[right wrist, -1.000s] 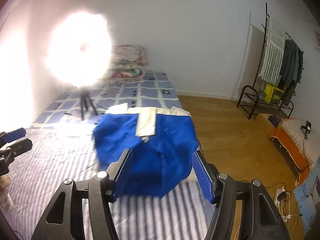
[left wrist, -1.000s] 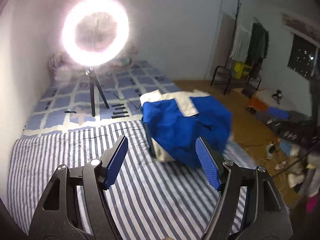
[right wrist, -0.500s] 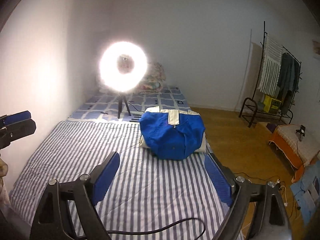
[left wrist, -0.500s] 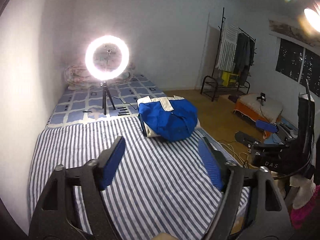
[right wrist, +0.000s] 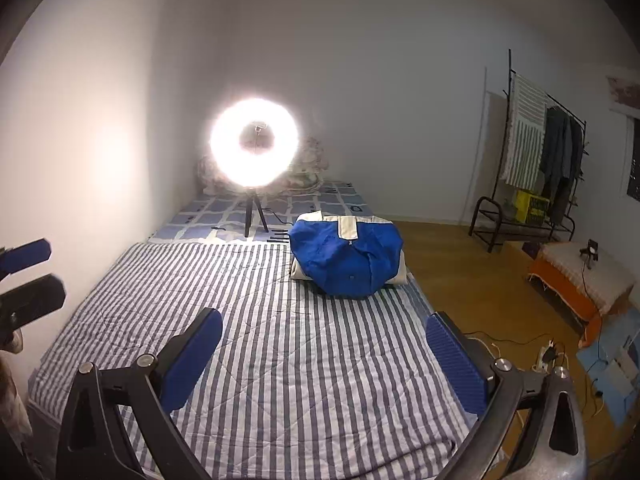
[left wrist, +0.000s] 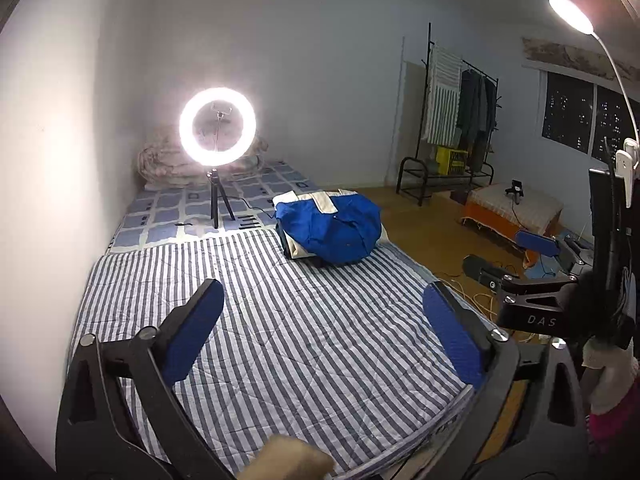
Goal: Fold large clothes
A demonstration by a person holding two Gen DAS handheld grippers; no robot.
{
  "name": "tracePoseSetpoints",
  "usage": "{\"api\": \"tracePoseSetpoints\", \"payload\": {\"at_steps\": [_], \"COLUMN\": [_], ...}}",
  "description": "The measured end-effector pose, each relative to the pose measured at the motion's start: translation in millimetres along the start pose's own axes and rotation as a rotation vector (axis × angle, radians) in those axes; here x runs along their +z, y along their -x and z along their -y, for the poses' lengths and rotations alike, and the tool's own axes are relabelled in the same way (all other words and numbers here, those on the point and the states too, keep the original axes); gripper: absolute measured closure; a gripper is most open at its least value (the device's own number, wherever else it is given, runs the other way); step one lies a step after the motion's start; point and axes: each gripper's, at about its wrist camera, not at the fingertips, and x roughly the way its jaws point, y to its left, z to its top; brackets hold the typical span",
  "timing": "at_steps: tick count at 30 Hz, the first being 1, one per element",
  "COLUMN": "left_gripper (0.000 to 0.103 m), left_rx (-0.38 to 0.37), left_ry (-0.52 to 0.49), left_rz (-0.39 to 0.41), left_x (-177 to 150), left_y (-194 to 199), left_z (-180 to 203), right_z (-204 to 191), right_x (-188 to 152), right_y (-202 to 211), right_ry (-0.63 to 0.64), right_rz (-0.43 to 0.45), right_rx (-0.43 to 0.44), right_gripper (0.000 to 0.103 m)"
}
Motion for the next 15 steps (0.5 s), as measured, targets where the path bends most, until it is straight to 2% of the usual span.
{"api": "tracePoseSetpoints", "payload": {"at_steps": [5,10,15], "left_gripper": [0.000,0.000,0.000], "left_rx": [0.050,0.065,0.088], "left_ry": [0.024,0.056,0.051], "left_rz": [0.021,-0.068,-0.094], "left_x": [-15,-31,-40], "left_y": [-3,-25,-36], "left_z": [-8,-19,-22], "right_z": [-4,-10,-12], "right_x": [-10,-21,-25], "right_y": [-6,-15,-19], "right_ry": [0.018,0.039,0.043], "right_rz": [-0.003,-0.021,-0.017], "right_rx": [-0.077,-0.095,-0.106], "right_gripper": [0.000,0.000,0.000]}}
